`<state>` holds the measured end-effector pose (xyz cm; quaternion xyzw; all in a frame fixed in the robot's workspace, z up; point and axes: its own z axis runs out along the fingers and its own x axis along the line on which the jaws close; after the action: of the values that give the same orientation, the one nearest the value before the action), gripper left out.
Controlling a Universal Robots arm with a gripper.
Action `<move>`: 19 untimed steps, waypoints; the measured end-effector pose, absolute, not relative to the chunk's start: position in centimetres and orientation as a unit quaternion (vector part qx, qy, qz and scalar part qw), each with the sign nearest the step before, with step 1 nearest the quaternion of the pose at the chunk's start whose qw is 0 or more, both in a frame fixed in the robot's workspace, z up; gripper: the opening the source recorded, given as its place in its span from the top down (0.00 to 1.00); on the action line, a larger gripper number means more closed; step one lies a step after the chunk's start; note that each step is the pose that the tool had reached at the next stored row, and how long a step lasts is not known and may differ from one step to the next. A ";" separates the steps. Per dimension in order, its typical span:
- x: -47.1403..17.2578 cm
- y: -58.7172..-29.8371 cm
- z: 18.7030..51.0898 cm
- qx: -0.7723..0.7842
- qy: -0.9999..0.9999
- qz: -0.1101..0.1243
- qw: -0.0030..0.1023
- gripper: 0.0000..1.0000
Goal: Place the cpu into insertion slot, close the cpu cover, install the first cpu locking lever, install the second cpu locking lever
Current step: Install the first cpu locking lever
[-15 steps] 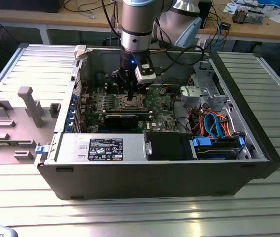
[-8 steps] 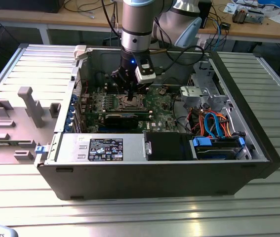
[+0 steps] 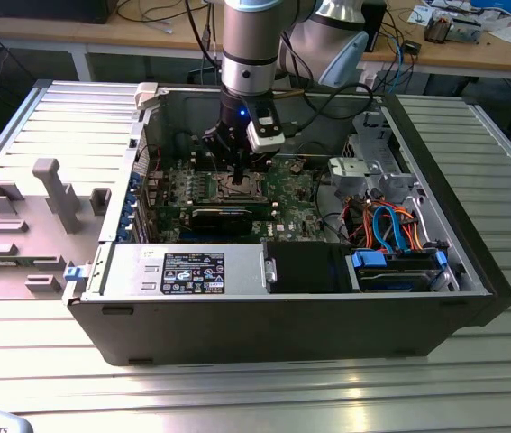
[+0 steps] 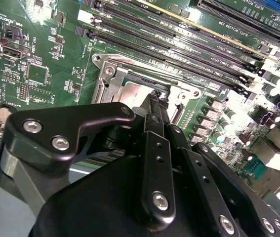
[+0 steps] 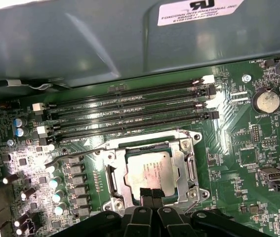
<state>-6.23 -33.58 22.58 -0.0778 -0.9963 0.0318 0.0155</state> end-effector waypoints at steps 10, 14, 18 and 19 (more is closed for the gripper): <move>-6.2 -33.6 22.6 -0.060 -0.998 0.003 0.017 0.89; -6.2 -33.6 22.6 -0.028 -0.999 -0.002 0.017 0.89; -6.2 -33.6 22.6 0.012 -1.000 -0.002 0.018 0.89; -6.2 -33.6 22.6 0.020 -1.000 -0.002 0.018 0.89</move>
<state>-6.23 -33.58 22.57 0.0198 -0.9996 -0.0016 0.0175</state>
